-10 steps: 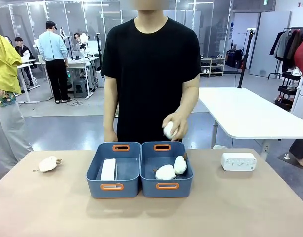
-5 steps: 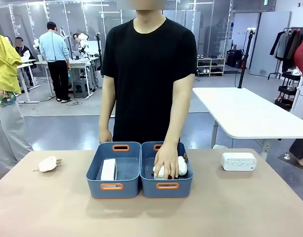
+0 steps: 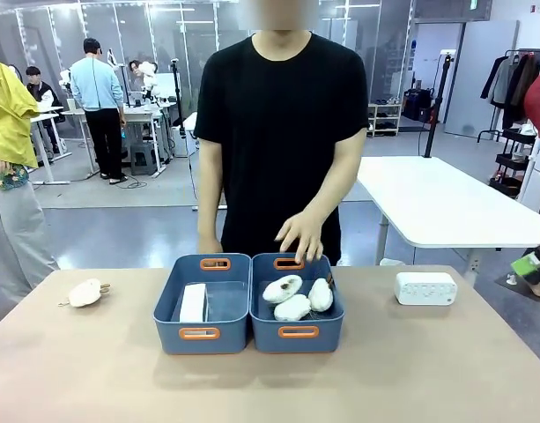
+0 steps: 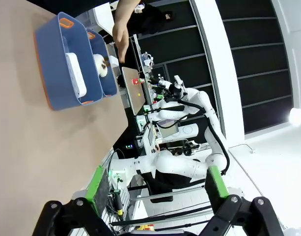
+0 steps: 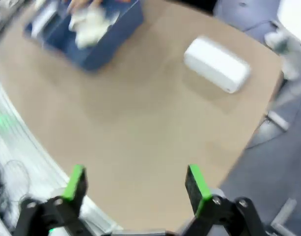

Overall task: Sort the digital clocks into the basket.
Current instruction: Pick up the Digital clock from the table and place it into the empty Plastic storage basket.

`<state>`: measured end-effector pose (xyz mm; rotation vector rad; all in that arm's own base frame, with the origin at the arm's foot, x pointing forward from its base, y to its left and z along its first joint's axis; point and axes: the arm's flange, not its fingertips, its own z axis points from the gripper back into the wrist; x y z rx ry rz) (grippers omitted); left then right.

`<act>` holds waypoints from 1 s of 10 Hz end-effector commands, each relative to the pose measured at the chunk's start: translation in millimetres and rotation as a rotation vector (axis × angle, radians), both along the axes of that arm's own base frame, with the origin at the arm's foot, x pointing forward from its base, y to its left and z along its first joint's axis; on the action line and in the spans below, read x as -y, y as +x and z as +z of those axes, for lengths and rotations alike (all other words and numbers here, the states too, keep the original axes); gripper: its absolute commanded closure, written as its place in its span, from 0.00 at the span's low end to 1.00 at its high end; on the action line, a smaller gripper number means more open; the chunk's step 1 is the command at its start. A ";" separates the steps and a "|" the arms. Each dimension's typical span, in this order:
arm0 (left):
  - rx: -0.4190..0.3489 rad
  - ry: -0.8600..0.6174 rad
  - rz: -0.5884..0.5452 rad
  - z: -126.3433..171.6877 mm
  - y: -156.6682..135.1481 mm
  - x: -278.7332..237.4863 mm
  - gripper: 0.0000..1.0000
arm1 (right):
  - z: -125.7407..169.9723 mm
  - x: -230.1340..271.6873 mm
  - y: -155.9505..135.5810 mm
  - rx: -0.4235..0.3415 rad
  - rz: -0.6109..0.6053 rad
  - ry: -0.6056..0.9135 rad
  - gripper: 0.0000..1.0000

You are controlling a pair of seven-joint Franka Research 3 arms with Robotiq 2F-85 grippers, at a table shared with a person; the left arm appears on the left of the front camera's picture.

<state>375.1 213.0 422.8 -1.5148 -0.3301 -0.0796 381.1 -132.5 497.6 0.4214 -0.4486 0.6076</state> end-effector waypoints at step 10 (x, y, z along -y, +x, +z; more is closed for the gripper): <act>0.005 0.014 0.010 3.7 1.4 -0.4 0.00 | -10.8 -26.0 123.5 0.026 0.905 -0.563 0.00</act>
